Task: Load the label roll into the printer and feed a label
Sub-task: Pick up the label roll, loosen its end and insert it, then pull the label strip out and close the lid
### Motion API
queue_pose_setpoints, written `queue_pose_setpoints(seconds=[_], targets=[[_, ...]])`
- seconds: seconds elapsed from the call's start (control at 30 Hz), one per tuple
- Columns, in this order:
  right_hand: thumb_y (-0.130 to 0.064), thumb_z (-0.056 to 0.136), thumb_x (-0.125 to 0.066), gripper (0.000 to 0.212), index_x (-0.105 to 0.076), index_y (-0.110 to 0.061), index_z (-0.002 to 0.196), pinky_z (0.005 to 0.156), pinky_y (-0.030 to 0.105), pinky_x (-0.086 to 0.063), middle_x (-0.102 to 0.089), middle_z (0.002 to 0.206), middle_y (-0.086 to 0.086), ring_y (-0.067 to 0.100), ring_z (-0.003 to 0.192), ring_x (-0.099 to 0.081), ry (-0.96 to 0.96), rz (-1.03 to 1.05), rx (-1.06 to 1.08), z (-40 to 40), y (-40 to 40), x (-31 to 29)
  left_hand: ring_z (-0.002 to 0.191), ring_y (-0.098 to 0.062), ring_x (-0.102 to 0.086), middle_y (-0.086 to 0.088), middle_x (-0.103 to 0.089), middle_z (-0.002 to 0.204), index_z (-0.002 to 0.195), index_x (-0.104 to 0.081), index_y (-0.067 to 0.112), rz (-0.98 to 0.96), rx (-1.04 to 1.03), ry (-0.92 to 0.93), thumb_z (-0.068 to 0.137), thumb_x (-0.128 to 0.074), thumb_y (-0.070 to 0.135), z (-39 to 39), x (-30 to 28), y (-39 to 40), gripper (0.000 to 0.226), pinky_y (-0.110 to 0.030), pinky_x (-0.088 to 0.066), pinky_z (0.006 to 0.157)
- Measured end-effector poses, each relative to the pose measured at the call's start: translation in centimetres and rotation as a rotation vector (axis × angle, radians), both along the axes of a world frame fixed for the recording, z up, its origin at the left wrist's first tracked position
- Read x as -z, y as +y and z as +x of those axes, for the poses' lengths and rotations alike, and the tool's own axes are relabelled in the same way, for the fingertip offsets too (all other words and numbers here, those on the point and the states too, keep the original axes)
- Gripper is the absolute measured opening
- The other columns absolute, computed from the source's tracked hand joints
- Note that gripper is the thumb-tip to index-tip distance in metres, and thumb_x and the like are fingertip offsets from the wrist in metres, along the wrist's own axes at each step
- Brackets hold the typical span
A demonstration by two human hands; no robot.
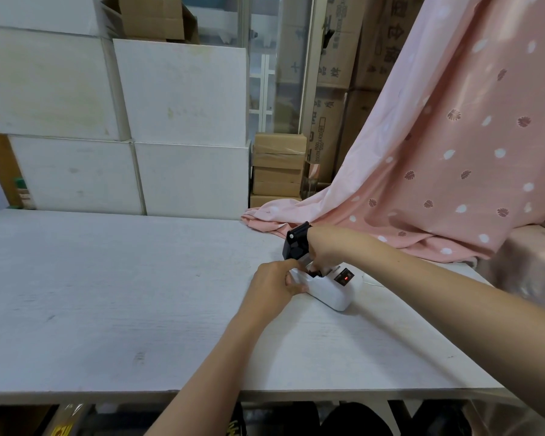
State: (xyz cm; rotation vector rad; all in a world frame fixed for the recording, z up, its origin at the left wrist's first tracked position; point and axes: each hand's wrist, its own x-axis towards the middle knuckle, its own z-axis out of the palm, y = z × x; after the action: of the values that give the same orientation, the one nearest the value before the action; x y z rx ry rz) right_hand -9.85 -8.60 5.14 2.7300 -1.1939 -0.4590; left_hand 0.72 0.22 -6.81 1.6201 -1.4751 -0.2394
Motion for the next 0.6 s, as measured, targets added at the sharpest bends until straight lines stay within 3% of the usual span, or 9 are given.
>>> queue_pose_setpoints(seconds=[0.1, 0.17, 0.23, 0.33, 0.47, 0.6], targets=[[-0.031, 0.093, -0.072, 0.035, -0.059, -0.013, 0.066, 0.056, 0.028, -0.036, -0.058, 0.069, 0.003, 0.022, 0.075, -0.051, -0.033, 0.062, 0.016, -0.5, -0.1, -0.2, 0.058, -0.005, -0.049, 0.008, -0.052, 0.061, 0.092, -0.072, 0.033, -0.009, 0.000, -0.001, 0.077, -0.083, 0.021, -0.1, 0.0, 0.1, 0.023, -0.032, -0.048, 0.063], [-0.033, 0.091, -0.073, 0.029, -0.078, -0.005, 0.097, 0.064, 0.028, -0.040, -0.076, 0.095, 0.011, 0.021, 0.079, -0.054, -0.039, 0.085, 0.025, -0.9, -0.1, -0.3, 0.059, -0.005, -0.048, 0.008, -0.051, 0.061, 0.093, -0.073, 0.029, -0.013, -0.007, -0.017, 0.077, -0.083, 0.019, -0.1, 0.0, 0.1, 0.022, -0.032, -0.048, 0.064], [-0.032, 0.090, -0.074, 0.046, -0.073, -0.004, 0.126, 0.069, 0.027, -0.041, -0.077, 0.117, 0.013, 0.020, 0.083, -0.056, -0.045, 0.091, 0.032, -1.3, 0.4, -0.6, 0.059, -0.005, -0.049, 0.009, -0.052, 0.061, 0.094, -0.072, 0.027, -0.016, -0.008, -0.035, 0.077, -0.083, 0.019, -0.1, 0.0, 0.1, 0.021, -0.034, -0.049, 0.065], [-0.030, 0.090, -0.076, 0.050, -0.068, -0.005, 0.132, 0.071, 0.029, -0.043, -0.077, 0.118, 0.014, 0.021, 0.084, -0.057, -0.052, 0.099, 0.030, -1.7, 0.7, -0.9, 0.058, -0.006, -0.048, 0.009, -0.049, 0.060, 0.100, -0.065, 0.031, -0.009, -0.004, -0.066, 0.080, -0.081, 0.020, -0.2, 0.0, 0.3, 0.028, -0.034, -0.047, 0.061], [-0.030, 0.092, -0.073, 0.048, -0.068, -0.009, 0.134, 0.067, 0.029, -0.041, -0.072, 0.125, 0.013, 0.022, 0.086, -0.057, -0.060, 0.100, 0.024, -2.3, 0.7, -0.7, 0.062, -0.022, -0.053, -0.002, -0.051, 0.062, 0.114, -0.045, 0.035, 0.013, 0.029, -0.130, 0.086, -0.075, 0.019, -0.6, -0.1, 0.6, 0.044, -0.045, -0.051, 0.062], [-0.026, 0.092, -0.074, 0.052, -0.063, -0.015, 0.141, 0.074, 0.028, -0.045, -0.066, 0.134, 0.006, 0.026, 0.110, -0.064, -0.203, 0.140, 0.036, -3.3, 0.8, -0.6, 0.064, -0.021, -0.055, -0.006, -0.056, 0.066, 0.136, -0.035, 0.045, 0.031, 0.046, -0.161, 0.090, -0.072, 0.020, -0.7, -0.1, 0.7, 0.064, -0.042, -0.051, 0.064]])
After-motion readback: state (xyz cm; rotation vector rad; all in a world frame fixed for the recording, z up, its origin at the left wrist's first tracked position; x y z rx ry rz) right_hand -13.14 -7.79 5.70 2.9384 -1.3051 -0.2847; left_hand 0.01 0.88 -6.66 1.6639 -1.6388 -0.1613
